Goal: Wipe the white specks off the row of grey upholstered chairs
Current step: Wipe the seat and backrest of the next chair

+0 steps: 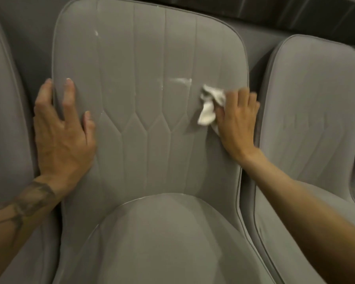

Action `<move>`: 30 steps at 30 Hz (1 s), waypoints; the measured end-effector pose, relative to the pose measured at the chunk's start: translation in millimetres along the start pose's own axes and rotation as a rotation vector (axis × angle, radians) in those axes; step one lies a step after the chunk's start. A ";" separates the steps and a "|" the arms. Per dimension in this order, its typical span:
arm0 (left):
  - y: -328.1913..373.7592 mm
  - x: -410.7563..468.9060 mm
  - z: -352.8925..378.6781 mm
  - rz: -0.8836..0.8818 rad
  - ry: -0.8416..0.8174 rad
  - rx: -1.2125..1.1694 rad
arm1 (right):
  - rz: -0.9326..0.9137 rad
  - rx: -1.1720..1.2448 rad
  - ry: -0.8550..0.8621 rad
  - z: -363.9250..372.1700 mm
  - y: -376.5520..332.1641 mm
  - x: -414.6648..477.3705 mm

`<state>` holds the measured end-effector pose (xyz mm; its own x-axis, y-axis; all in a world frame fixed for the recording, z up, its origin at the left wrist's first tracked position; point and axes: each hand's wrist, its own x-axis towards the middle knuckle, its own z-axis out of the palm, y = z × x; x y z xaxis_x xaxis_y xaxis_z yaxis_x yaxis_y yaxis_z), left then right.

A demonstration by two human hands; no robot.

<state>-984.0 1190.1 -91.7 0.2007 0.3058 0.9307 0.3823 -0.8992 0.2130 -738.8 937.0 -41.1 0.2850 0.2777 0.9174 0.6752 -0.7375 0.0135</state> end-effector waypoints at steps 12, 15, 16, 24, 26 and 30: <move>1.8 1.0 -3.9 -0.007 -0.021 0.030 | -0.078 0.008 -0.003 8.7 -0.3 -37.5; 3.2 0.9 -5.8 -0.014 -0.024 0.047 | -0.264 -0.042 -0.200 -1.6 7.5 -114.9; 3.4 1.1 -6.7 -0.015 -0.032 0.050 | -0.346 -0.062 -0.263 -6.0 11.0 -133.4; 7.1 -20.2 -17.0 -0.013 -0.101 0.024 | -0.238 -0.071 -0.157 5.5 -5.4 -58.1; 2.9 -45.6 -22.8 0.000 -0.126 0.005 | -0.252 -0.066 -0.189 3.8 -3.2 -91.1; -3.0 -88.6 -27.8 -0.025 -0.170 -0.008 | -0.625 -0.123 -0.410 -10.3 17.1 -172.5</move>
<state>-1028.0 1156.9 -166.5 0.3412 0.3758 0.8616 0.3819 -0.8930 0.2383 -783.5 870.0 -195.1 0.1202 0.8556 0.5035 0.7205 -0.4241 0.5487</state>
